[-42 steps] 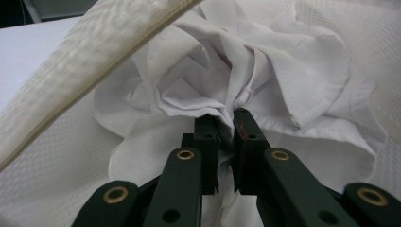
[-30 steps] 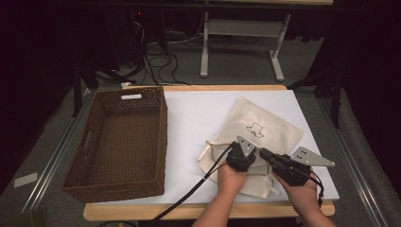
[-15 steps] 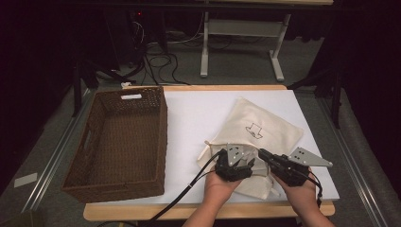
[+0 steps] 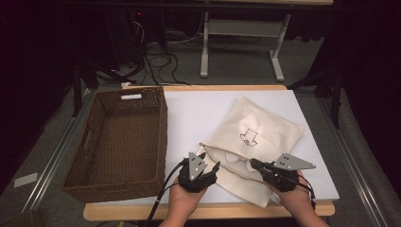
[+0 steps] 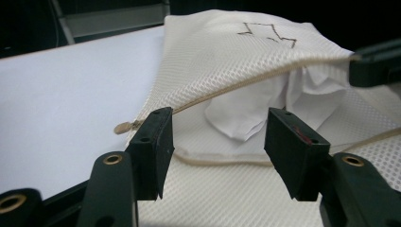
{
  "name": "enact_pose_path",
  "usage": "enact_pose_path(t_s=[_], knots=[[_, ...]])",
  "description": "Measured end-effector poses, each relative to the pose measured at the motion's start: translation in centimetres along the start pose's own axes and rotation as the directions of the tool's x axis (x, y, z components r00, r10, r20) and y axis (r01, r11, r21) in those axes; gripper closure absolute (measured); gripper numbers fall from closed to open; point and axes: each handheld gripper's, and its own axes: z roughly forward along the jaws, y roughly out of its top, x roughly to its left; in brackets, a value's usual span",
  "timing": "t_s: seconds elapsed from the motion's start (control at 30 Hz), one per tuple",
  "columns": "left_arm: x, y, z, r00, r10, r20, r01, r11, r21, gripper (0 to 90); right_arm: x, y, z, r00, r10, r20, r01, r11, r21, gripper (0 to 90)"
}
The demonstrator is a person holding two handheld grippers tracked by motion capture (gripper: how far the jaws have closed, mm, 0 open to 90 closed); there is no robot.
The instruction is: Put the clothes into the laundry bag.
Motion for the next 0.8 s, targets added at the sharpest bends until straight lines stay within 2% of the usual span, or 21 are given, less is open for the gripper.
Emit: enact_pose_path(t_s=[0.07, 0.13, 0.2, 0.27, 0.33, 0.37, 0.4, 0.43, 0.57, 0.67, 0.8], knots=[[0.1, -0.6, -0.2, 1.0000, -0.006, -0.003, 0.006, 1.0000, 0.006, 43.2, 0.3, -0.5, 0.8, 0.9995, -0.031, 0.002, 0.031, 0.998, 0.051, 87.4], [0.0, -0.7, -0.3, 1.0000, 0.001, -0.001, -0.001, 1.0000, 0.010, 43.1, 0.4, -1.1, 1.5, 0.9992, -0.041, -0.002, 0.041, 0.994, 0.101, 87.3], [-0.1, -0.6, -0.3, 1.0000, 0.003, 0.002, -0.003, 1.0000, 0.005, 42.6, 0.4, -1.8, 2.3, 0.9986, -0.053, -0.004, 0.053, 0.986, 0.158, 87.2], [-0.2, -0.7, -0.3, 1.0000, 0.006, 0.001, -0.006, 1.0000, 0.002, 42.1, 0.2, -2.5, 3.1, 0.9978, -0.066, 0.004, 0.064, 0.975, 0.213, 87.1], [0.0, -0.7, -0.3, 1.0000, 0.002, 0.002, -0.002, 1.0000, -0.006, 41.9, 0.1, -3.1, 3.7, 0.9962, -0.084, 0.023, 0.075, 0.960, 0.269, 87.2], [0.0, -0.6, -0.4, 1.0000, -0.005, 0.001, 0.005, 1.0000, -0.009, 41.8, 0.0, -3.4, 4.0, 0.9959, -0.089, 0.015, 0.081, 0.950, 0.302, 87.4], [0.1, -0.6, -0.5, 0.9999, -0.010, 0.004, 0.010, 0.9999, -0.012, 41.8, -0.1, -3.5, 4.0, 0.9969, -0.078, 0.015, 0.070, 0.955, 0.287, 87.4], [0.2, -0.7, -0.5, 0.9999, -0.014, 0.007, 0.014, 0.9998, -0.014, 41.7, -0.1, -3.5, 4.0, 0.9979, -0.063, 0.012, 0.057, 0.954, 0.294, 87.5], [0.2, -0.6, -0.6, 0.9998, -0.013, 0.017, 0.013, 0.9998, -0.014, 41.3, 0.1, -3.5, 3.7, 0.9978, -0.066, 0.001, 0.062, 0.952, 0.300, 87.4], [0.3, -0.7, -0.5, 0.9996, -0.023, 0.017, 0.024, 0.9995, -0.019, 41.0, 0.2, -3.7, 3.4, 0.9984, -0.056, -0.002, 0.055, 0.955, 0.292, 86.6], [0.1, -0.8, -0.3, 0.9996, -0.025, 0.016, 0.025, 0.9995, -0.019, 40.2, 0.2, -3.6, 3.3, 0.9990, -0.045, -0.010, 0.046, 0.956, 0.291, 77.2]])
